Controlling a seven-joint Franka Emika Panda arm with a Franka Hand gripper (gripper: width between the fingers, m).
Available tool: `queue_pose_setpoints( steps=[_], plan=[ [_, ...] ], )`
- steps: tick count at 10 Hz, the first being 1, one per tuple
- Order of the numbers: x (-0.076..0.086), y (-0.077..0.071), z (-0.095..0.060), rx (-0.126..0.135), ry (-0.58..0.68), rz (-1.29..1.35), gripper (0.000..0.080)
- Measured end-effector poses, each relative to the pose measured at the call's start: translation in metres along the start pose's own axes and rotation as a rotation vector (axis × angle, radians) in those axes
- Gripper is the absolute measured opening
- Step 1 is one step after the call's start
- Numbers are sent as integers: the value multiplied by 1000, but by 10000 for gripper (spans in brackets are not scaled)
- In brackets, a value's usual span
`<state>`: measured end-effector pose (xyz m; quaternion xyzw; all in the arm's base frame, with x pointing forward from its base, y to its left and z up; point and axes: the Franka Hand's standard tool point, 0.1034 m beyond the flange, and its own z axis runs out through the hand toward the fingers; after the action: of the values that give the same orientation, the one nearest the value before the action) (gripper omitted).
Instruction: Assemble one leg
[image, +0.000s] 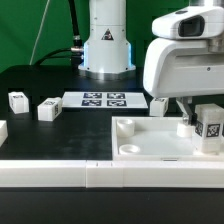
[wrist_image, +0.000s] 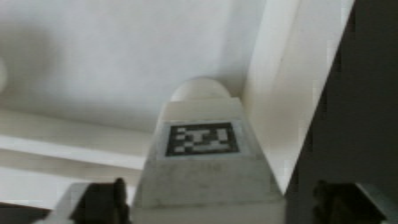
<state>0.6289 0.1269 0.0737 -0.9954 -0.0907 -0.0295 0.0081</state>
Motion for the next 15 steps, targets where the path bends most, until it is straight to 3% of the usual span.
queue_pose_setpoints(
  steps=[1, 2, 5, 11, 15],
  plan=[
    [0, 0, 0, 0, 0, 0, 377],
    [0, 1, 0, 0, 0, 12, 292],
    [-1, 2, 1, 2, 1, 103, 292],
    [-1, 4, 2, -19, 32, 919, 292],
    [-2, 6, 2, 12, 19, 1251, 292]
  ],
)
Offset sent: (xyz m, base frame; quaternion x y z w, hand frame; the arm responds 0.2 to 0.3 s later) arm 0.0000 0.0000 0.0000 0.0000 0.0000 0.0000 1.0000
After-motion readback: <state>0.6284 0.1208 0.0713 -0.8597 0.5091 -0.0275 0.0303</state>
